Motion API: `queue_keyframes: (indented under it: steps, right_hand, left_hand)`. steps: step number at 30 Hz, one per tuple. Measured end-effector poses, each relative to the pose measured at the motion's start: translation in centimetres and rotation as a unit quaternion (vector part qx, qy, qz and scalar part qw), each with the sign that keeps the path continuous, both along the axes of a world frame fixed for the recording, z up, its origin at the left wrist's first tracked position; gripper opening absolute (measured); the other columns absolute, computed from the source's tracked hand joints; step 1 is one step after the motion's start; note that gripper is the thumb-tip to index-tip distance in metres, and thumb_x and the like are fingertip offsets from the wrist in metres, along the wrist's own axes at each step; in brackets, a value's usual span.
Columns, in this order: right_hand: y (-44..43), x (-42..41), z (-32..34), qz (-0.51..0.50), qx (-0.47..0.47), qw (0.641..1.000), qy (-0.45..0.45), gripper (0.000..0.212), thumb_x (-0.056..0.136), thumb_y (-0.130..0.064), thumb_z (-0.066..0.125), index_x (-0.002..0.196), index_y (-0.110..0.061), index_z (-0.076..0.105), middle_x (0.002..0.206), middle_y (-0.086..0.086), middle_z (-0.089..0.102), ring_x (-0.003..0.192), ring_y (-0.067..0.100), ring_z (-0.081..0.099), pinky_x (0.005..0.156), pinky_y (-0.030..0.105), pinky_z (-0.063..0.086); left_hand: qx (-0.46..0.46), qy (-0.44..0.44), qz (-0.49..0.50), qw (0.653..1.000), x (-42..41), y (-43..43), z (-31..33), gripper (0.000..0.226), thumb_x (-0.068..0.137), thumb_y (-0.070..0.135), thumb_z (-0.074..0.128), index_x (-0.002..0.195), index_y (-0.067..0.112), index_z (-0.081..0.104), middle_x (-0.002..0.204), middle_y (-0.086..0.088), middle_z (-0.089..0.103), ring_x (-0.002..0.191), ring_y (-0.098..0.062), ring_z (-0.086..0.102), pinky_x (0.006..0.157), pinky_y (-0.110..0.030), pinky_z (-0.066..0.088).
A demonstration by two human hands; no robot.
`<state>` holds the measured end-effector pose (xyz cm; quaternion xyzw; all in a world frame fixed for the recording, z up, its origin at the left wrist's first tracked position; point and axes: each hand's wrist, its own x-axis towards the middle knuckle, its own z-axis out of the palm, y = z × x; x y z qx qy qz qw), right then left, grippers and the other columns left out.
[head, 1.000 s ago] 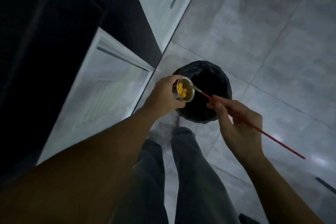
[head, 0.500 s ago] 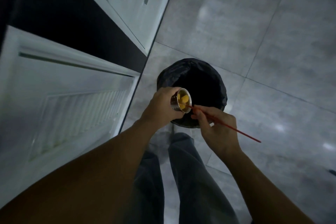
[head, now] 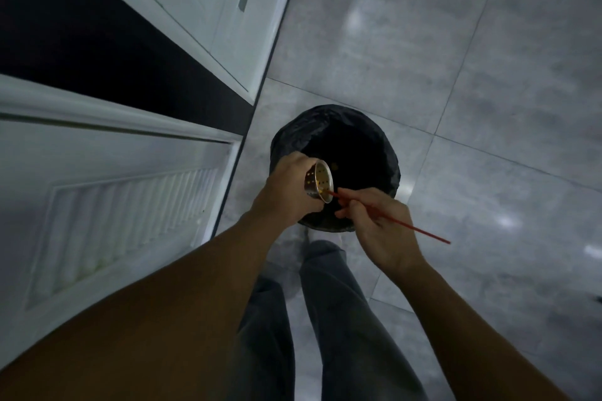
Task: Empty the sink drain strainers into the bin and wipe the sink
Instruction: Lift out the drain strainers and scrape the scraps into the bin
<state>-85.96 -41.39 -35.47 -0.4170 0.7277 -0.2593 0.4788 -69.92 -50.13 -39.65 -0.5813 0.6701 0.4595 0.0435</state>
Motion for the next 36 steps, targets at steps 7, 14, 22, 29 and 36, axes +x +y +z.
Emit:
queue_keyframes:
  steps: [7, 14, 22, 29, 36]
  right_hand:
    - [-0.2, -2.1, -0.6, -0.033, 0.032, 0.999, 0.028, 0.018, 0.096, -0.014, 0.064, 0.111, -0.016, 0.074, 0.104, 0.003, 0.075, 0.092, 0.012, 0.073, 0.087, 0.033, 0.062]
    - [0.5, -2.9, -0.1, -0.057, 0.049, 0.995, -0.068, 0.018, 0.095, -0.008, 0.064, 0.110, -0.012, 0.075, 0.094, -0.001, 0.078, 0.088, 0.006, 0.075, 0.087, 0.025, 0.060]
    - [0.6, -2.3, -1.3, -0.037, 0.020, 0.999, 0.007, 0.017, 0.095, -0.013, 0.066, 0.109, -0.016, 0.074, 0.099, -0.005, 0.076, 0.090, -0.010, 0.069, 0.080, 0.005, 0.051]
    - [1.1, -3.8, -0.8, -0.072, -0.020, 0.997, 0.002, 0.017, 0.095, -0.008, 0.066, 0.108, -0.008, 0.076, 0.098, 0.002, 0.077, 0.092, 0.010, 0.075, 0.089, 0.031, 0.060]
    - [0.1, -2.8, -1.6, -0.030, -0.021, 0.999, -0.014, 0.019, 0.094, -0.008, 0.067, 0.104, -0.023, 0.074, 0.098, -0.012, 0.074, 0.095, -0.001, 0.071, 0.087, 0.017, 0.057]
  left_hand:
    - [0.009, -0.031, -0.023, 0.999, 0.5, 0.4, -0.5, 0.074, 0.066, 0.024, 0.089, 0.132, 0.018, 0.057, 0.129, 0.000, 0.052, 0.119, -0.019, 0.052, 0.098, -0.039, 0.051]
    - [0.001, -0.030, -0.028, 0.999, -0.5, 0.3, -0.7, 0.076, 0.067, 0.023, 0.088, 0.136, 0.018, 0.055, 0.132, 0.000, 0.050, 0.123, -0.017, 0.049, 0.101, -0.036, 0.049]
    - [-0.010, -0.023, -0.054, 0.998, -0.7, -0.2, -1.1, 0.080, 0.067, 0.022, 0.089, 0.139, 0.015, 0.055, 0.133, -0.001, 0.053, 0.122, -0.019, 0.050, 0.097, -0.028, 0.046]
    - [-0.021, -0.028, -0.049, 0.998, -0.5, -0.2, -1.8, 0.083, 0.067, 0.026, 0.088, 0.141, 0.016, 0.054, 0.131, -0.001, 0.051, 0.121, -0.018, 0.049, 0.095, -0.028, 0.044]
    - [-0.022, -0.014, -0.068, 0.997, -1.6, -0.5, -2.0, 0.091, 0.066, 0.027, 0.090, 0.146, 0.018, 0.049, 0.135, 0.000, 0.049, 0.125, -0.019, 0.047, 0.103, -0.034, 0.047]
